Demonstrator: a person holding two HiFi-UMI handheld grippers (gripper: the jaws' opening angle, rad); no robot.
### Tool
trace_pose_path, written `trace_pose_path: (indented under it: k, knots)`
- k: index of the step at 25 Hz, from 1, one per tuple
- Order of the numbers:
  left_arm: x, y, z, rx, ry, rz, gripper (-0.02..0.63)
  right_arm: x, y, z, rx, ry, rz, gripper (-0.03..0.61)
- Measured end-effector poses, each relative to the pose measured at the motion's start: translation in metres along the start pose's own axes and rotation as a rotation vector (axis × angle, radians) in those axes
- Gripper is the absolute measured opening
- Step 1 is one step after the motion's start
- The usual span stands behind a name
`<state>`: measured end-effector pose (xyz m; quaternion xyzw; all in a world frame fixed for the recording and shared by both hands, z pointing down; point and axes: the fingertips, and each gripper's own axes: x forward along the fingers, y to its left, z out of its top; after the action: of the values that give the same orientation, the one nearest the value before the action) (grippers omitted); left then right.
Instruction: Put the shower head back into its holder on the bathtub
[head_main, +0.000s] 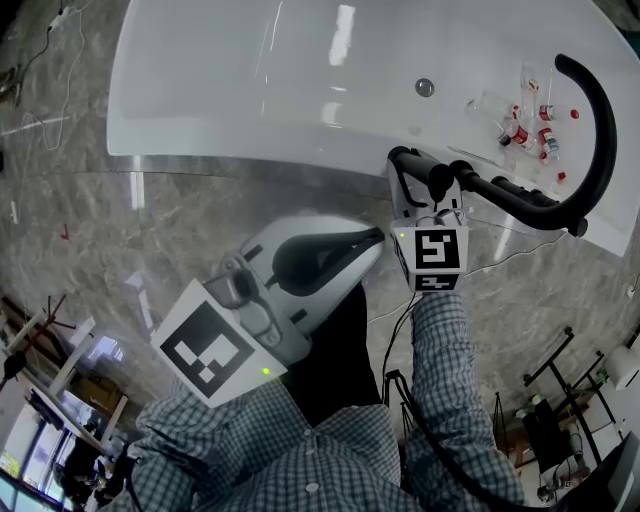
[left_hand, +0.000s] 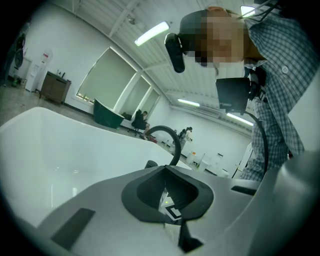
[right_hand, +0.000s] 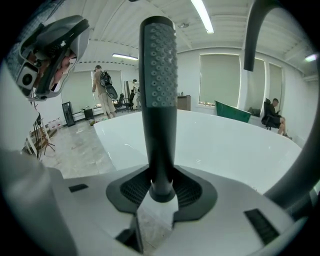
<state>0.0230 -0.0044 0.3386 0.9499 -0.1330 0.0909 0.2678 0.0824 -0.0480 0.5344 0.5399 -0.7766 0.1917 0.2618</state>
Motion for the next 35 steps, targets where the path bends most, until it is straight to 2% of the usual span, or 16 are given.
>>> trace_pose_path:
  k: [14,22,26,30,35]
  knots:
    - [0.002,-0.01,-0.007,0.007,0.005,-0.011,0.009,-0.001,0.003,-0.007,0.015,-0.003,0.02,0.137]
    - [-0.003,-0.021,-0.014,0.013,0.014,-0.015,0.009,-0.01,0.004,-0.021,0.018,0.018,-0.001,0.137]
    - [-0.008,-0.028,-0.019,0.016,0.011,-0.016,0.009,-0.02,0.002,-0.032,0.059,0.023,-0.039,0.135]
    - [-0.016,-0.033,-0.02,0.02,0.007,-0.014,0.009,-0.032,0.002,-0.033,0.077,0.005,-0.072,0.066]
    - [-0.027,-0.038,-0.016,0.035,-0.012,-0.003,0.009,-0.047,0.008,-0.017,0.071,-0.028,-0.075,0.037]
